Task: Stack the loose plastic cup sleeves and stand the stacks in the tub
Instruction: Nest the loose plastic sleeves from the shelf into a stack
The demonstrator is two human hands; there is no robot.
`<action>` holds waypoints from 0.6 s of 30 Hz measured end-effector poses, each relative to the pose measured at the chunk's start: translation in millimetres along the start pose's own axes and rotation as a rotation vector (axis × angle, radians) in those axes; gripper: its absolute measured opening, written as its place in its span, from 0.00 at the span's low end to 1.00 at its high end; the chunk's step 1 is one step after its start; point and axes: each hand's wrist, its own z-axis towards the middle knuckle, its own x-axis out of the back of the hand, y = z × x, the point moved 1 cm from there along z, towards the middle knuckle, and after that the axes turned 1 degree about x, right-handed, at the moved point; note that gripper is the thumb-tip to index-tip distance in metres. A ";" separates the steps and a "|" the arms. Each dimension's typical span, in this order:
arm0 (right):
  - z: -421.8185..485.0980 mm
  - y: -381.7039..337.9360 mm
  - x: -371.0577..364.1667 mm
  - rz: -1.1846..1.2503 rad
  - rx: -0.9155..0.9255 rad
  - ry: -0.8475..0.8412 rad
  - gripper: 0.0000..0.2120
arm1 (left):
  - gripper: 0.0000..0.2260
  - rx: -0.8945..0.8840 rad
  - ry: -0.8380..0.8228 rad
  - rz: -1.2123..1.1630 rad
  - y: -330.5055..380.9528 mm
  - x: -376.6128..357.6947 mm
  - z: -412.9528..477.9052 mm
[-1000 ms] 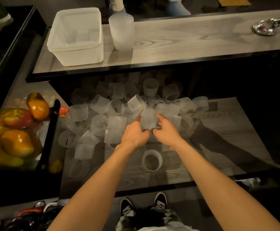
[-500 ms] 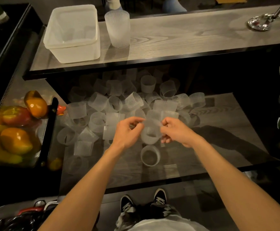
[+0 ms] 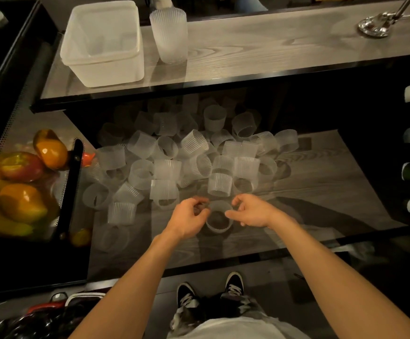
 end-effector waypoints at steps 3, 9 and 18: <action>1.3 -4.8 3.9 0.003 0.002 0.195 0.15 | 0.20 0.083 0.018 -0.040 7.9 -0.5 7.3; 5.0 -23.5 1.8 0.193 0.006 0.188 0.22 | 0.28 0.142 -0.058 -0.068 31.0 -8.6 21.9; 19.3 -25.0 -4.5 0.472 -0.027 0.262 0.23 | 0.18 0.153 0.053 -0.155 33.0 -12.2 32.5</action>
